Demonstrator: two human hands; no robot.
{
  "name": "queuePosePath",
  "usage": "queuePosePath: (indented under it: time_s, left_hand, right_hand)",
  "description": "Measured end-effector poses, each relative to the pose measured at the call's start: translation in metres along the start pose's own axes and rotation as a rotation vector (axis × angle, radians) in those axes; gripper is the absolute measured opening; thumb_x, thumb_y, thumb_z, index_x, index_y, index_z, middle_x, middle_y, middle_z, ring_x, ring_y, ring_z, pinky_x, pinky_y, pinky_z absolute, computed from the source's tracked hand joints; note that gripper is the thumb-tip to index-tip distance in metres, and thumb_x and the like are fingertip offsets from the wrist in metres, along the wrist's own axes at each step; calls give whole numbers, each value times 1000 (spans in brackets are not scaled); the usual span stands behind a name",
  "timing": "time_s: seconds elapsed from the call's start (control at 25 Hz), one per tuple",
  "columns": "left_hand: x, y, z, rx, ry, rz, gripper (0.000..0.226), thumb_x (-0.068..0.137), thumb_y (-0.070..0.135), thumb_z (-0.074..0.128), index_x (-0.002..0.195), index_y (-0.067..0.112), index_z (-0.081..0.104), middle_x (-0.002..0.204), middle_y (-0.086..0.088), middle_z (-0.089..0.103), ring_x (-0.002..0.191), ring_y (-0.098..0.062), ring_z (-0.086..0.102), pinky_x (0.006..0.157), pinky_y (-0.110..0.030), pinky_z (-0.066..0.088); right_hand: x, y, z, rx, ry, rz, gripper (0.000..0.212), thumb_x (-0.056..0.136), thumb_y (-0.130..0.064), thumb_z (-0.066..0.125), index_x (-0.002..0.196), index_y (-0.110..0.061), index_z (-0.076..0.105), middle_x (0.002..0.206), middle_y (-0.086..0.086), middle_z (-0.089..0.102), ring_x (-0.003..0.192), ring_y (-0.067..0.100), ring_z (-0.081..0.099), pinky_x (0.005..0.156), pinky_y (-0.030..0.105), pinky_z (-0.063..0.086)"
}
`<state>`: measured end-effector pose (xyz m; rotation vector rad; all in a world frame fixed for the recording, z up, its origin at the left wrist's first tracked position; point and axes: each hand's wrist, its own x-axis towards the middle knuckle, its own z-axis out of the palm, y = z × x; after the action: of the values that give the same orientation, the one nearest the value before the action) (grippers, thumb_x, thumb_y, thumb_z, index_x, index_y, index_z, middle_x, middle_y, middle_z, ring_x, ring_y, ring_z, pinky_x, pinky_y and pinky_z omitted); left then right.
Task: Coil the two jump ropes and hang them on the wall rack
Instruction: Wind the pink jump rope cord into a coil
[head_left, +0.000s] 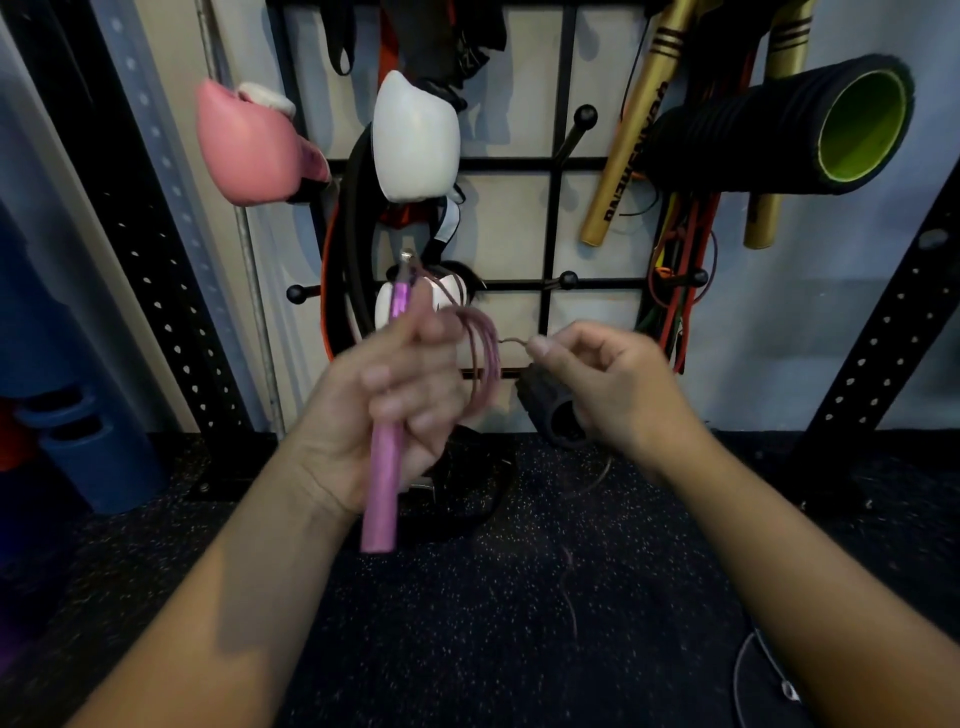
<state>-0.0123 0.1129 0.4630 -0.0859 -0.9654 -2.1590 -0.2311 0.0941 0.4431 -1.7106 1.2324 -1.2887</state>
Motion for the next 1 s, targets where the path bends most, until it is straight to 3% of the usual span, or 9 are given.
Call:
queuePosePath:
  time_s: [0.12, 0.2, 0.32, 0.4, 0.56, 0.68, 0.84, 0.92, 1.0]
  left_hand:
    - [9, 6, 12, -121, 249, 492, 31, 103, 13, 50, 91, 2, 76, 76, -1, 78, 64, -10, 75, 63, -22, 60]
    - [10, 14, 13, 309, 523, 670, 31, 104, 16, 49, 100, 5, 78, 98, -3, 82, 89, -12, 78, 78, -25, 61]
    - [0, 8, -3, 1457, 796, 322, 29, 106, 38, 45, 109, 25, 71, 104, 9, 80, 95, -3, 73, 90, -32, 55]
    - [-2, -5, -9, 1686, 637, -57, 41, 104, 48, 42, 95, 23, 73, 83, 4, 78, 78, -7, 72, 87, -35, 56]
    - [-1, -12, -10, 1439, 469, -201, 55, 95, 59, 47, 83, 13, 74, 50, 3, 60, 50, -15, 57, 61, -26, 51]
    - [6, -15, -8, 1389, 434, -227, 42, 101, 44, 54, 81, 13, 76, 51, 1, 64, 41, -14, 51, 49, -20, 45]
    - [13, -23, -2, 1086, 416, -128, 38, 106, 27, 47, 94, 3, 73, 71, -10, 78, 57, -19, 72, 57, -23, 56]
    - [11, -23, -6, 1070, 457, -36, 37, 103, 31, 51, 88, 6, 75, 53, -2, 65, 42, -15, 58, 49, -19, 48]
    - [8, -22, -9, 1072, 487, 8, 39, 96, 40, 56, 77, 12, 76, 40, 5, 43, 32, -10, 35, 42, -20, 34]
  right_hand:
    - [-17, 8, 19, -14, -403, 202, 30, 103, -40, 54, 100, -13, 68, 58, -1, 55, 42, 11, 37, 38, 21, 28]
    - [-27, 3, 30, -76, -577, 142, 32, 110, -32, 43, 104, -8, 63, 57, 5, 49, 44, 10, 37, 42, 21, 30]
    - [-26, -20, 30, -75, -625, 64, 35, 111, -27, 39, 106, -3, 65, 59, 0, 42, 44, 3, 37, 43, 18, 31]
    - [-17, -36, 11, -35, -603, 105, 32, 108, -25, 47, 106, -5, 72, 57, -5, 42, 45, 5, 35, 42, 20, 27]
    - [-8, -42, -27, -224, -428, 23, 15, 88, -34, 75, 94, -22, 81, 64, -2, 70, 48, 18, 41, 46, 27, 32]
    - [-3, -30, -29, -236, -139, 5, 35, 65, -49, 86, 80, -18, 81, 60, 3, 72, 50, 19, 51, 50, 28, 42]
    - [2, -25, -32, -159, -120, -21, 24, 86, -41, 77, 88, -18, 80, 60, -3, 61, 56, 17, 48, 54, 29, 40]
    - [2, -29, -39, -119, -186, -39, 15, 93, -32, 71, 98, -21, 81, 66, -4, 66, 61, 15, 53, 60, 28, 46]
    - [3, -30, -38, -82, -53, -75, 14, 89, -27, 77, 94, -14, 80, 65, 2, 72, 49, 10, 52, 51, 23, 45]
